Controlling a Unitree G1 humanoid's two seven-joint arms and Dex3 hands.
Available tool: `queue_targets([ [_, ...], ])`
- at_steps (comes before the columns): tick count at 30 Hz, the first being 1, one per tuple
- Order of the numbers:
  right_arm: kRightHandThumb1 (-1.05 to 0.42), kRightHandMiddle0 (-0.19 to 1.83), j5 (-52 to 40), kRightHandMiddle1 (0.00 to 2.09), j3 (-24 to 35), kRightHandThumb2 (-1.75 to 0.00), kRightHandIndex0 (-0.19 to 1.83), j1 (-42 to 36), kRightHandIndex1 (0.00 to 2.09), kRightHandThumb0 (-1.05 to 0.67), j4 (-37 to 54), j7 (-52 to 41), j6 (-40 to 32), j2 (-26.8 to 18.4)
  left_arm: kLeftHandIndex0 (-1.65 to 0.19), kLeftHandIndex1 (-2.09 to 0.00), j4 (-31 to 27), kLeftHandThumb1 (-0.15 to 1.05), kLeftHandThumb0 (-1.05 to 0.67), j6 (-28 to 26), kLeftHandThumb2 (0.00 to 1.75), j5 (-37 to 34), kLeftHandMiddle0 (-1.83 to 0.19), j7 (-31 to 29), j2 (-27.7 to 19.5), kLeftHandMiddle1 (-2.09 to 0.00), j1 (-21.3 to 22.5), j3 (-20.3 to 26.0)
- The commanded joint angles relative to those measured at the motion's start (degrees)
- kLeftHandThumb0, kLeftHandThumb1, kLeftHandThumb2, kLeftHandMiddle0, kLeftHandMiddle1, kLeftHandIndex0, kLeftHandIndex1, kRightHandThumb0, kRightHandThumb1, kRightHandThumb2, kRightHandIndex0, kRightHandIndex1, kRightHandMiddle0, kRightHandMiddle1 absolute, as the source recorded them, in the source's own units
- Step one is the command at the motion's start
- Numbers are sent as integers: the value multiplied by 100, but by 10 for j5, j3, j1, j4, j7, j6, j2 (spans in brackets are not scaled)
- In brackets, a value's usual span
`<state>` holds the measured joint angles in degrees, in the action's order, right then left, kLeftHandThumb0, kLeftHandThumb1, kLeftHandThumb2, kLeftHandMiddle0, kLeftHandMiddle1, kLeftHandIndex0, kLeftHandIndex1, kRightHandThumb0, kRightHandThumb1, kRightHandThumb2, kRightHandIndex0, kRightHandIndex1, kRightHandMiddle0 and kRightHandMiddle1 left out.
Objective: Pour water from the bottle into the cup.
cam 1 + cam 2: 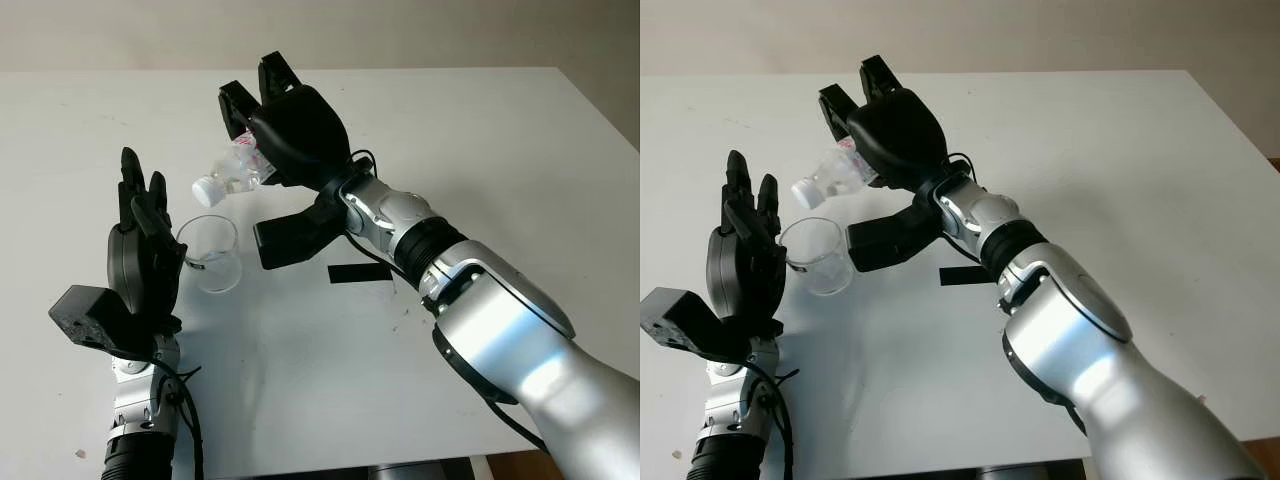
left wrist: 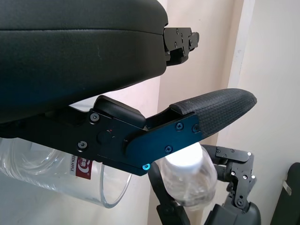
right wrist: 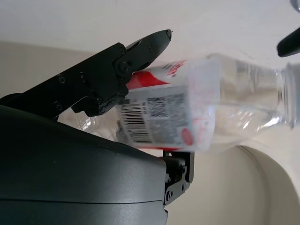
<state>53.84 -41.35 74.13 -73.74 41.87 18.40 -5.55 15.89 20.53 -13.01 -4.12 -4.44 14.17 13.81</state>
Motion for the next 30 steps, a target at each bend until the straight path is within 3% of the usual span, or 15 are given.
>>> queue_targets([
  [1,-96,34,9,143,-8,-5,88,20,209,-36,1,15,0,-5,9,0,15,105,-93,5,86,1,19,-2,9,-34,-9,-2],
  [5,-95,33,18,150,-17,-5,92,20,209,-36,0,40,2,-4,7,0,12,105,-94,1,86,2,19,2,10,-36,-9,-3],
  [7,-94,30,26,174,-23,-5,96,21,209,-35,-2,54,0,-4,8,0,13,105,-94,1,85,1,19,1,9,-36,-9,-3],
  [11,-96,31,37,200,-35,-6,103,23,209,-33,-4,70,-3,-4,8,0,15,105,-93,5,86,0,19,-2,9,-36,-9,-2],
  [14,-96,33,43,208,-41,-6,105,25,209,-33,-5,75,-4,-4,7,0,12,105,-93,3,86,1,19,-1,9,-36,-10,-3],
  [20,-97,40,46,209,-46,-6,106,25,209,-32,-6,81,-9,-3,8,0,16,105,-94,5,85,4,19,-2,7,-35,-10,-3],
  [26,-94,27,37,179,-40,-5,100,23,209,-35,-10,68,-14,-3,7,0,18,105,-95,1,84,1,19,0,9,-36,-7,-1],
  [30,-92,32,37,165,-41,-5,99,22,209,-35,-12,65,-14,-7,9,0,18,105,-94,4,84,2,19,-2,7,-34,-8,-2],
])
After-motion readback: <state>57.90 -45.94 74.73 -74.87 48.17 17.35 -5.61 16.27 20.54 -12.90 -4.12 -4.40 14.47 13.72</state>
